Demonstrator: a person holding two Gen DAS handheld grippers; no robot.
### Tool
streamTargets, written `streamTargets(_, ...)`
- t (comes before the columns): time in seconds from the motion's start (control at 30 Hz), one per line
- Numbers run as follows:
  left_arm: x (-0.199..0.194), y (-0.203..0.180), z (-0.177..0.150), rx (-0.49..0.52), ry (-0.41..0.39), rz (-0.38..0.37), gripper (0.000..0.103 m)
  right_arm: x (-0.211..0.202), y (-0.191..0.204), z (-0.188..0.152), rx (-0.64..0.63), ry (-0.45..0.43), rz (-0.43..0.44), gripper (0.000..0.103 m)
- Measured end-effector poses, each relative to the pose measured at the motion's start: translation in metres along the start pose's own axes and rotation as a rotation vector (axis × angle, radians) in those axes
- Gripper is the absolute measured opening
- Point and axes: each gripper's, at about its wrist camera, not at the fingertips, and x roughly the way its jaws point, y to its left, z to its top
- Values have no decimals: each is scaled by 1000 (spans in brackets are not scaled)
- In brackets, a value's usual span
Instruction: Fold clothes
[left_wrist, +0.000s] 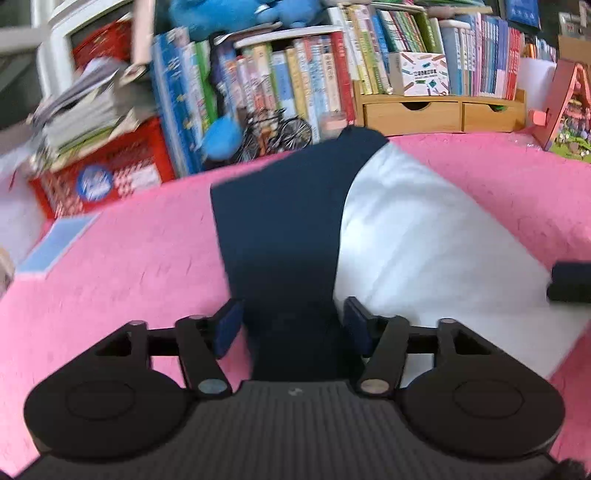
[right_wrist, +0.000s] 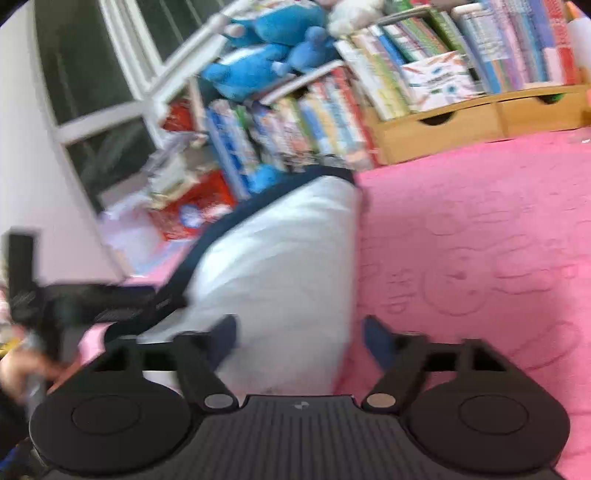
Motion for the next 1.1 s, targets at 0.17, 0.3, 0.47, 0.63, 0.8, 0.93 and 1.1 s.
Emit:
streamTargets(0.17, -17, 7, -23, -18, -28, 21, 77, -7, 0, -3, 27, -21, -74, 79)
streamTargets(0.3, -23, 20, -39, -55, -31, 0, 83, -15, -1, -8, 4, -5, -121, 79)
streamTargets(0.47, -29, 25, -48, -81, -42, -11, 84, -21, 0, -12, -60, 8, -150, 83)
streamTargets(0.63, -45, 28, -36, -102, -56, -7, 83, -32, 4, -7, -26, -12, -130, 83)
streamTargets(0.8, -39, 22, -36, -59, -47, 1, 84, -27, 15, -7, -95, 12, -132, 83)
streamTargets(0.93, -29, 21, -48, -62, -37, 4, 88, -16, 10, -9, -123, 79, -181, 86)
streamTargets(1.1, -26, 25, -52, -107, -41, -12, 93, -17, 17, 36, -50, 65, -116, 86)
